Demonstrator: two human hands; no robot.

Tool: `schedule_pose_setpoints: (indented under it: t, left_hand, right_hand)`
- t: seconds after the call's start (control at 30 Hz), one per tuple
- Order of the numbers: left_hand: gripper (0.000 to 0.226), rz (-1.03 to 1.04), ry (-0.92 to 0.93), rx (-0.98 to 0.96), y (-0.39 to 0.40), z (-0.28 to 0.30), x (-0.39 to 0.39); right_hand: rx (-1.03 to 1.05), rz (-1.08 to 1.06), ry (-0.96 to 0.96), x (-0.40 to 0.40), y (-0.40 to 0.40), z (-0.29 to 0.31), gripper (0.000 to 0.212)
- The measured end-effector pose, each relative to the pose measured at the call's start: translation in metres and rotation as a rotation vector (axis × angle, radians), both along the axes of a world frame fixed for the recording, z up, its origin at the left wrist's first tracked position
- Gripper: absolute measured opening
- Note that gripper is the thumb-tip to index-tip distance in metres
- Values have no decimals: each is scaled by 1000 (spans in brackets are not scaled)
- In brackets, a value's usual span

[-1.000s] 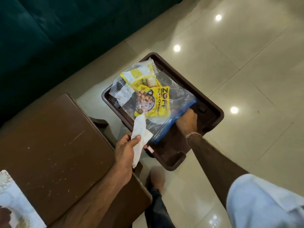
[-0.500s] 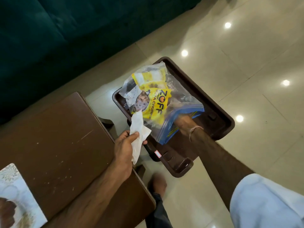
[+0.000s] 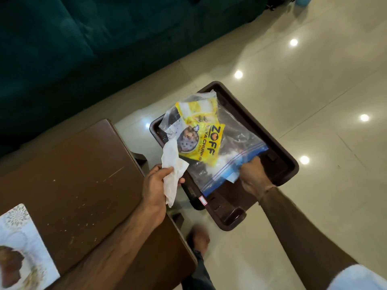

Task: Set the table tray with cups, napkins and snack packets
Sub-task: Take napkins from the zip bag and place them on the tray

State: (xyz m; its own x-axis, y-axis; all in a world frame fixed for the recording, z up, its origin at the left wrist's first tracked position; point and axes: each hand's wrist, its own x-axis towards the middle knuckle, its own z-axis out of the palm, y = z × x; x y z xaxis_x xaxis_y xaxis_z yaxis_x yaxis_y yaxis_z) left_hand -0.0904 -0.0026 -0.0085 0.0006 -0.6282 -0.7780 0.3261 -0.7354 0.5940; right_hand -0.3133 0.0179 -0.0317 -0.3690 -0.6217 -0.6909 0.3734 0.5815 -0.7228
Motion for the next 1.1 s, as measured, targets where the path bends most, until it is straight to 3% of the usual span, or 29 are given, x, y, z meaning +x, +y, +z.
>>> schedule_pose_setpoints:
  t: [0.17, 0.37, 0.47, 0.63, 0.73, 0.8, 0.93, 1.03, 1.1]
  left_hand:
    - [29, -17, 104, -24, 8, 17, 0]
    - [43, -165, 88, -144, 26, 51, -5]
    - [44, -213, 79, -272, 36, 91, 11]
    - [58, -234, -33, -551, 43, 170, 81]
    - [53, -196, 11, -531, 52, 206, 136]
    - [53, -102, 71, -445, 57, 226, 176]
    - [95, -1, 101, -296, 64, 263, 253]
    - [80, -50, 6, -285, 75, 296, 316]
    - [75, 27, -52, -325, 81, 318, 360]
  right_hand:
    - [4, -61, 57, -40, 59, 44, 33]
    - [-139, -43, -77, -18, 70, 115, 24]
    - [-205, -39, -149, 24, 61, 146, 18]
    - [-251, 78, -274, 116, 50, 198, 30]
    - [-271, 187, -288, 180, 47, 228, 42]
    - [-324, 268, -230, 228, 47, 251, 37]
    - [-451, 400, -179, 315, 48, 294, 27]
    - [-491, 488, -204, 376, 50, 328, 33]
    - [-521, 548, -176, 414, 52, 353, 41]
